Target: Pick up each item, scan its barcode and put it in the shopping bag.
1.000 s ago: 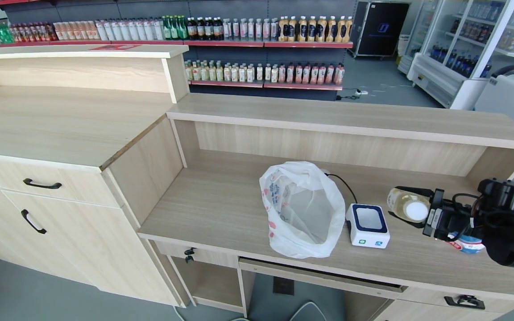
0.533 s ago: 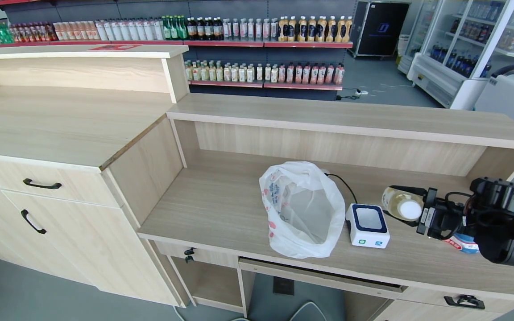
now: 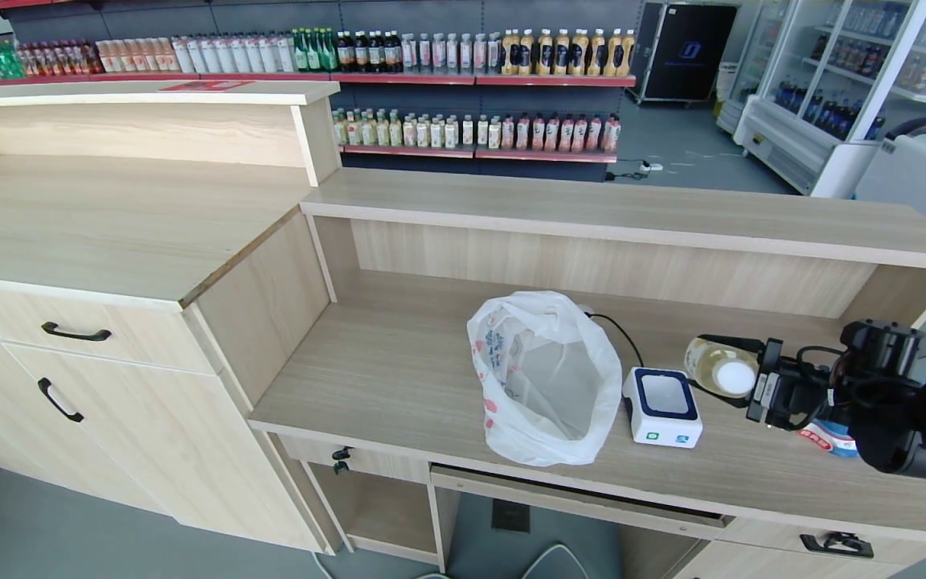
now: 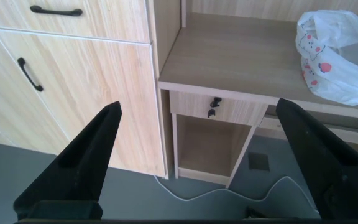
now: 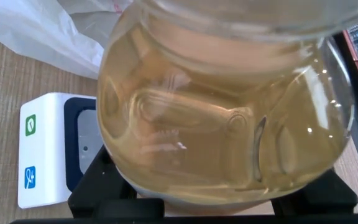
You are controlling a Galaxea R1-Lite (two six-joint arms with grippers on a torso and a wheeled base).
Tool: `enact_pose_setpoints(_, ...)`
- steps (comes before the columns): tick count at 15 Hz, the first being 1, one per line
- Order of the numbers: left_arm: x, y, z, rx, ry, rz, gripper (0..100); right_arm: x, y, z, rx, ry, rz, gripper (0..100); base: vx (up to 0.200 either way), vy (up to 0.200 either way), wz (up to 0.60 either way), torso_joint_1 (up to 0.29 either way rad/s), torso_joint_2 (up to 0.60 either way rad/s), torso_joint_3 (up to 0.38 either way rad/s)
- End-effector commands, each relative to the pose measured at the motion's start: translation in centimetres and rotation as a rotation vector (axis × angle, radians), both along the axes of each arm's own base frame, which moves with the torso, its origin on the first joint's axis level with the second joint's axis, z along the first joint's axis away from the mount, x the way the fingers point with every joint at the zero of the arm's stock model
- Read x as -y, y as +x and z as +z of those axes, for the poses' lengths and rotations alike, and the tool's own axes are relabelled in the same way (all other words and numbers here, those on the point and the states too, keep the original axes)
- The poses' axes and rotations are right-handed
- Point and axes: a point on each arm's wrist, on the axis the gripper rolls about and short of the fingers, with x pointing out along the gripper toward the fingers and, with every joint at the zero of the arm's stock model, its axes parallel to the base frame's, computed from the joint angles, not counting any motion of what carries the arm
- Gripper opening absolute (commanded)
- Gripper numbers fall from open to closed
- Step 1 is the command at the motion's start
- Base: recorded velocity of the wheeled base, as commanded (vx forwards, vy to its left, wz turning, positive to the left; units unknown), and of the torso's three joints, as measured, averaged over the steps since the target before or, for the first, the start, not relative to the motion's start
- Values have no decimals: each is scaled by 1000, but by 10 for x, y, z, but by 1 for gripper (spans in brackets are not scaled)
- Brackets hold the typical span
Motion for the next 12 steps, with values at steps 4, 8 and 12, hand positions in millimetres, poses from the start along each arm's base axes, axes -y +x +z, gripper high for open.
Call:
enact_pose_setpoints(4, 0, 0, 0, 1, 1, 1, 100, 7, -13, 51, -29, 88, -42, 0, 0, 0, 0, 0, 0, 0)
enact_pose_setpoints(8, 0, 0, 0, 1, -1, 1, 100, 33, -96, 122, -265, 389, -353, 0, 0, 0, 0, 0, 0, 0)
enact_pose_setpoints(12, 0, 0, 0, 1, 1, 1, 100, 40, -139, 136, -303, 587, -834, 0, 0, 0, 0, 0, 0, 0)
